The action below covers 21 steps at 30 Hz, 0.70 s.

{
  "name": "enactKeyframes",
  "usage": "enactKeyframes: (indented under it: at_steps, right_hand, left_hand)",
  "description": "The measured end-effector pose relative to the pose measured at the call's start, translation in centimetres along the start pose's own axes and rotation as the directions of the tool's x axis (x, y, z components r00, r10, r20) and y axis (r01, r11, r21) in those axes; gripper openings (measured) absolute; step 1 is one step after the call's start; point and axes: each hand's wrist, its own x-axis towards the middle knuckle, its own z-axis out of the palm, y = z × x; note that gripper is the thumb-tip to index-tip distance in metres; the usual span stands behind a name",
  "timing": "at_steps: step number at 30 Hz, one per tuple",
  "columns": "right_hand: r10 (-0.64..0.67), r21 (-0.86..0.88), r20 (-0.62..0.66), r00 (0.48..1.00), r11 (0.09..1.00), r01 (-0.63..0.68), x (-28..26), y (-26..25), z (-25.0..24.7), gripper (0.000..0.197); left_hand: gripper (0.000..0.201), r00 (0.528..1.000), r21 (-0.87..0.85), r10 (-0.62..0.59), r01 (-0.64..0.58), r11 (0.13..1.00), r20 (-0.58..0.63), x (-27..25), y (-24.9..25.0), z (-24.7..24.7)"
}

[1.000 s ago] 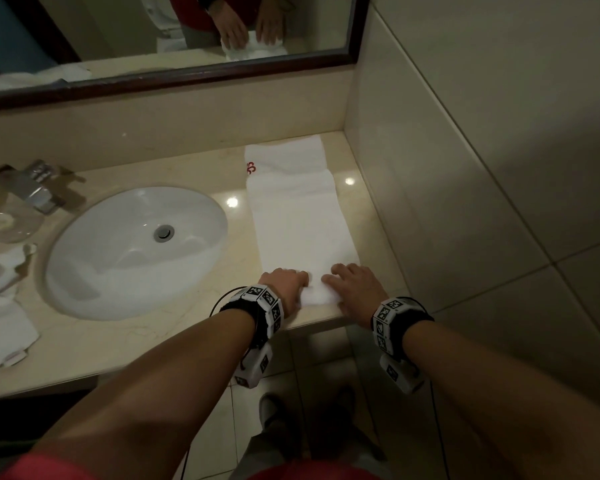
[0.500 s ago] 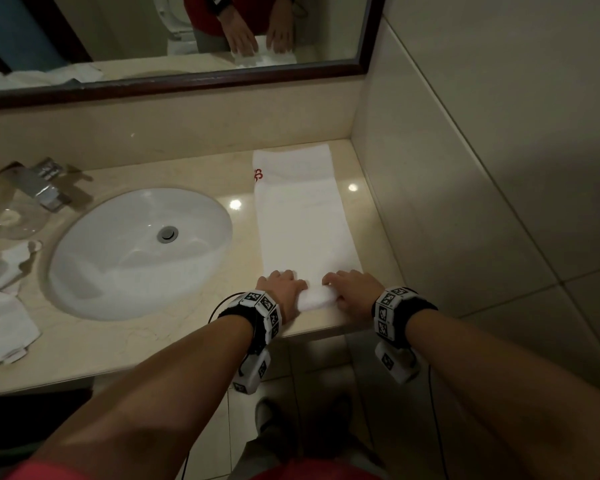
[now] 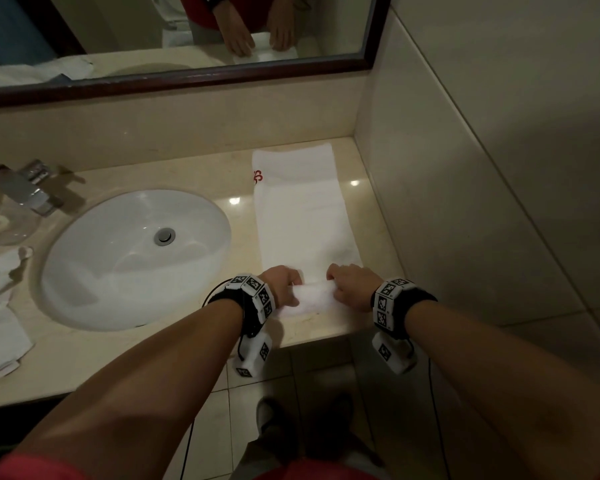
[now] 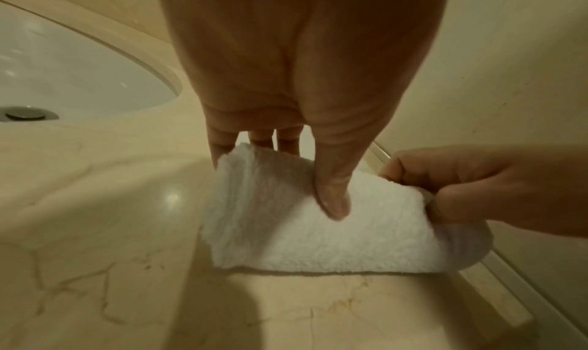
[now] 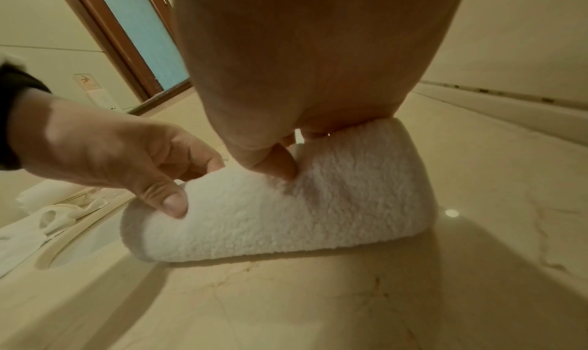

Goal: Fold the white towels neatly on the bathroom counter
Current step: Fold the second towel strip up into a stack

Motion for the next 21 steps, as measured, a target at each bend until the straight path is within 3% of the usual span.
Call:
enactKeyframes:
  at_steps: [8, 12, 16, 21]
  right_hand:
    - [-0.048, -0.133, -0.068, 0.997, 0.990, 0.038, 1.8, 0.2, -0.2, 0.037]
    - [0.011, -0.030, -0.148, 0.989, 0.999, -0.016, 2.0, 0.2, 0.1, 0.033]
    - [0.025, -0.015, -0.198, 0.980, 0.999, -0.029, 2.0, 0.1, 0.4, 0.022]
    - [-0.055, -0.119, -0.306, 0.951, 0.993, 0.019, 0.9, 0.4, 1.5, 0.019]
  left_hand:
    - [0.040, 1.000, -0.020, -0.027, 0.027, 0.999, 0.015, 1.2, -0.9, -0.7]
    - [0.021, 0.997, -0.058, -0.052, 0.049, 0.997, -0.059, 1.0, -1.2, -0.7]
    - [0.016, 0.988, -0.005, -0.084, 0.084, 0.996, -0.128, 0.5, -0.8, -0.2]
    - [0.013, 0.962, 0.205, 0.061, -0.006, 0.979, -0.266, -0.6, 0.4, 0.2]
